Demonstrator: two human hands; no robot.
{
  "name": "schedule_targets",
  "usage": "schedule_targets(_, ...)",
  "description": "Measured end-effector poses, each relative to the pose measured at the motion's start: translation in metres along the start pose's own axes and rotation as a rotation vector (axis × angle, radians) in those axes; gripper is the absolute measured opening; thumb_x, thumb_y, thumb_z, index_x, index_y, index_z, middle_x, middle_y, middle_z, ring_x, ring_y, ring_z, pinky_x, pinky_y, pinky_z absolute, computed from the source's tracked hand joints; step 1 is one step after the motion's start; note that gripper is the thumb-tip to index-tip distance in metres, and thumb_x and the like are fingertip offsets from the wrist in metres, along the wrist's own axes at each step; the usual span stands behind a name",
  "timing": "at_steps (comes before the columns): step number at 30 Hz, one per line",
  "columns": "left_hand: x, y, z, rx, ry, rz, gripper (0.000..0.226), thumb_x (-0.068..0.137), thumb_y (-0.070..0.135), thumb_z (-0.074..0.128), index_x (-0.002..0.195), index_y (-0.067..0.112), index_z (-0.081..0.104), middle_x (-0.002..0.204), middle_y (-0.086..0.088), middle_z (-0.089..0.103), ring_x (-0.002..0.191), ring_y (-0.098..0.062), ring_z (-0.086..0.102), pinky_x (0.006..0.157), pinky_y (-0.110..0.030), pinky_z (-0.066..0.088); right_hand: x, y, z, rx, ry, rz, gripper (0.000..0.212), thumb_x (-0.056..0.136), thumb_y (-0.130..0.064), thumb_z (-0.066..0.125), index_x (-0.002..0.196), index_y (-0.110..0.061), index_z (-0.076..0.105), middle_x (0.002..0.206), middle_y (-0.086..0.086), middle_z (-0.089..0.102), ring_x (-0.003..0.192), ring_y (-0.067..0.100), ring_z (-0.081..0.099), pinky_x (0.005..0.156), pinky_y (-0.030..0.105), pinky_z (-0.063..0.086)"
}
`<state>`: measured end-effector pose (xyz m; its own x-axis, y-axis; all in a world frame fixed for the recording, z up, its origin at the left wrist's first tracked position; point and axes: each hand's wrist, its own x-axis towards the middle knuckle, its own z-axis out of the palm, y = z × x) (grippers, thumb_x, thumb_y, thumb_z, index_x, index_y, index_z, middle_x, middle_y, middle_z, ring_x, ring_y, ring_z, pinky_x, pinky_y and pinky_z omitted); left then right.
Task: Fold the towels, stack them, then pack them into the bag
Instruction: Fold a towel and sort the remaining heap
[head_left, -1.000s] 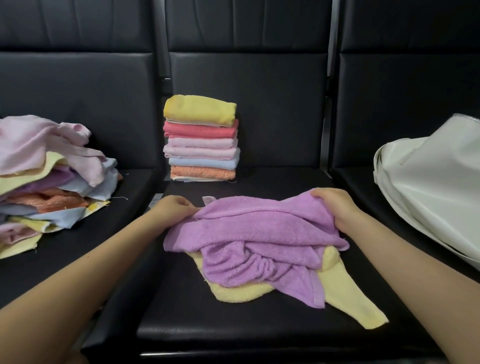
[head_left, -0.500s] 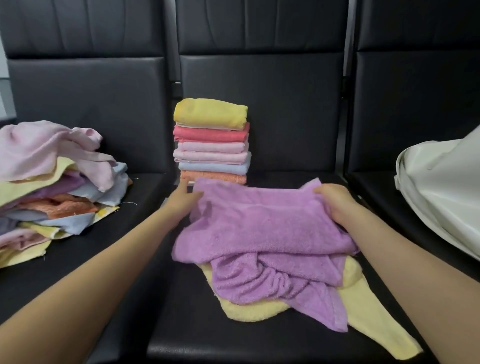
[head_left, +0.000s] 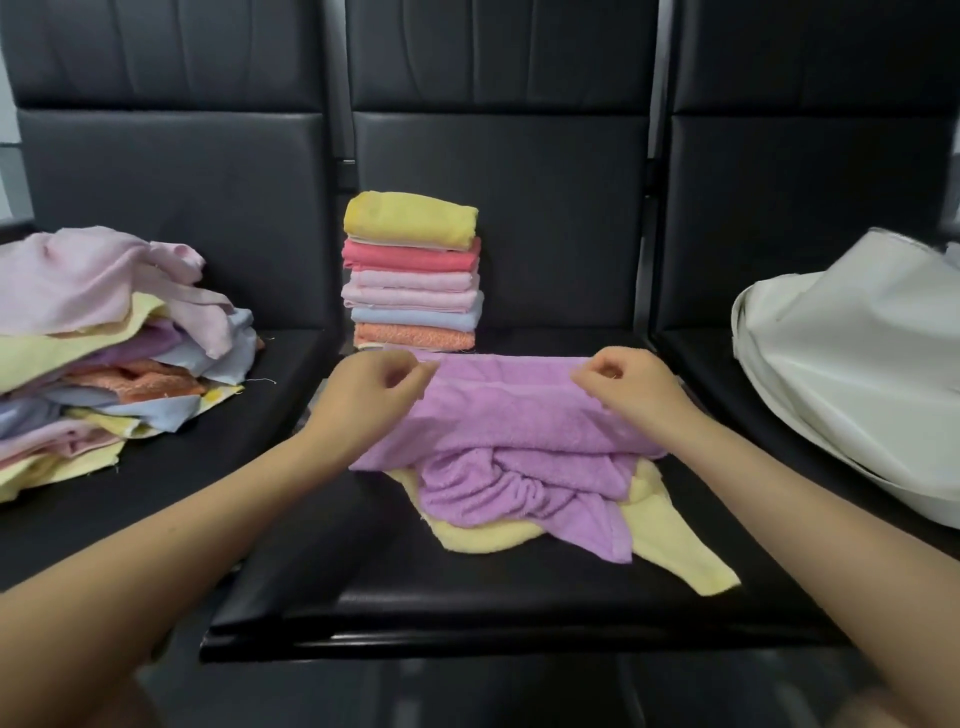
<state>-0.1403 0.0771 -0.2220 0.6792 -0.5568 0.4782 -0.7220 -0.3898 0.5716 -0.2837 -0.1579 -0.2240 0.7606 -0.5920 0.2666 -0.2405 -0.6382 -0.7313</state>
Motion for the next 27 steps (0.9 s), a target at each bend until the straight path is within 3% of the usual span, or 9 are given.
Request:
schedule_targets(3,-0.026,0.018,-0.006,0.117,-0.299,-0.015,0.053,0.093,0.045,0.055,0.056,0.009,0.065,0.054,-0.003,0.064,0.046,-0.008,0.053,0.059,-0.028,0.047,-0.038,-0.022,-0.007,-0.068,-0.291,-0.07,0.025,0.085,-0.037,0.072,0.071,-0.016,0.071,0.058,-0.008,0.061,0.052,0.0,0.052,0.054,0.016,0.042)
schedule_targets(7,-0.052,0.014,0.003,0.348,-0.44,0.042,0.041,0.086,0.064,0.049,0.094,0.028,0.067,0.075,0.012,0.066,0.072,-0.005,0.06,0.072,-0.03,0.052,-0.065,-0.01,-0.002,-0.562,-0.417,-0.252,0.05,0.085,-0.055,0.064,0.132,-0.038,0.056,0.09,-0.016,0.053,0.083,0.002,0.048,0.071,0.021,0.041)
schedule_targets(9,-0.055,0.007,0.004,0.311,-0.433,0.043,0.059,0.078,0.073,0.043,0.12,0.033,0.054,0.09,0.015,0.063,0.083,-0.005,0.058,0.078,-0.032,0.051,-0.065,0.0,0.001,-0.589,-0.4,-0.274,0.059,0.087,-0.057,0.059,0.143,-0.044,0.042,0.107,-0.011,0.05,0.096,0.006,0.047,0.082,0.028,0.045)
schedule_targets(14,-0.04,0.009,0.011,0.119,-0.306,0.018,0.089,0.077,0.071,0.052,0.149,0.023,0.031,0.123,0.004,0.058,0.107,-0.016,0.055,0.09,-0.03,0.044,-0.04,0.01,0.009,-0.408,-0.321,-0.241,0.049,0.09,-0.049,0.06,0.137,-0.038,0.052,0.123,-0.01,0.049,0.119,0.006,0.042,0.094,0.024,0.037)
schedule_targets(17,-0.03,0.015,0.022,-0.046,-0.407,-0.103,0.075,0.084,0.049,0.067,0.146,0.027,0.031,0.125,0.012,0.051,0.109,-0.006,0.049,0.088,-0.019,0.036,-0.022,0.006,0.017,-0.246,-0.302,-0.195,0.024,0.092,-0.036,0.063,0.103,-0.019,0.074,0.1,-0.004,0.063,0.096,0.009,0.055,0.083,0.022,0.042)
schedule_targets(20,-0.019,0.008,0.037,-0.003,-0.465,-0.064,0.066,0.084,0.033,0.069,0.143,0.028,0.038,0.133,0.01,0.049,0.118,-0.007,0.049,0.094,-0.018,0.037,-0.008,0.0,0.019,-0.124,-0.241,-0.113,0.036,0.095,-0.025,0.06,0.065,-0.006,0.053,0.065,0.006,0.046,0.063,0.011,0.041,0.058,0.021,0.033)
schedule_targets(23,-0.003,0.006,0.038,-0.135,-0.312,-0.12,0.045,0.09,0.022,0.065,0.133,0.023,0.052,0.123,0.01,0.055,0.114,-0.01,0.051,0.095,-0.022,0.039,0.002,-0.006,0.008,0.2,-0.07,0.018,0.027,0.098,-0.023,0.054,0.075,-0.012,0.058,0.073,0.002,0.05,0.071,0.011,0.045,0.064,0.021,0.036)
schedule_targets(25,0.011,0.004,0.031,-0.426,-0.2,-0.25,0.032,0.092,0.022,0.063,0.123,0.023,0.06,0.119,0.006,0.061,0.111,-0.014,0.057,0.097,-0.035,0.048,0.011,-0.01,-0.004,0.455,0.066,0.154,0.018,0.097,-0.027,0.056,0.084,-0.019,0.065,0.086,-0.004,0.062,0.085,0.012,0.056,0.083,0.03,0.046)
schedule_targets(27,0.024,0.008,0.019,-0.726,-0.106,-0.357,0.02,0.093,0.023,0.06,0.113,0.025,0.066,0.119,-0.001,0.065,0.11,-0.018,0.06,0.092,-0.04,0.052,0.02,-0.018,-0.015,0.636,0.096,0.239,0.013,0.095,-0.031,0.06,0.085,-0.024,0.064,0.088,-0.003,0.065,0.089,0.016,0.062,0.083,0.036,0.052)
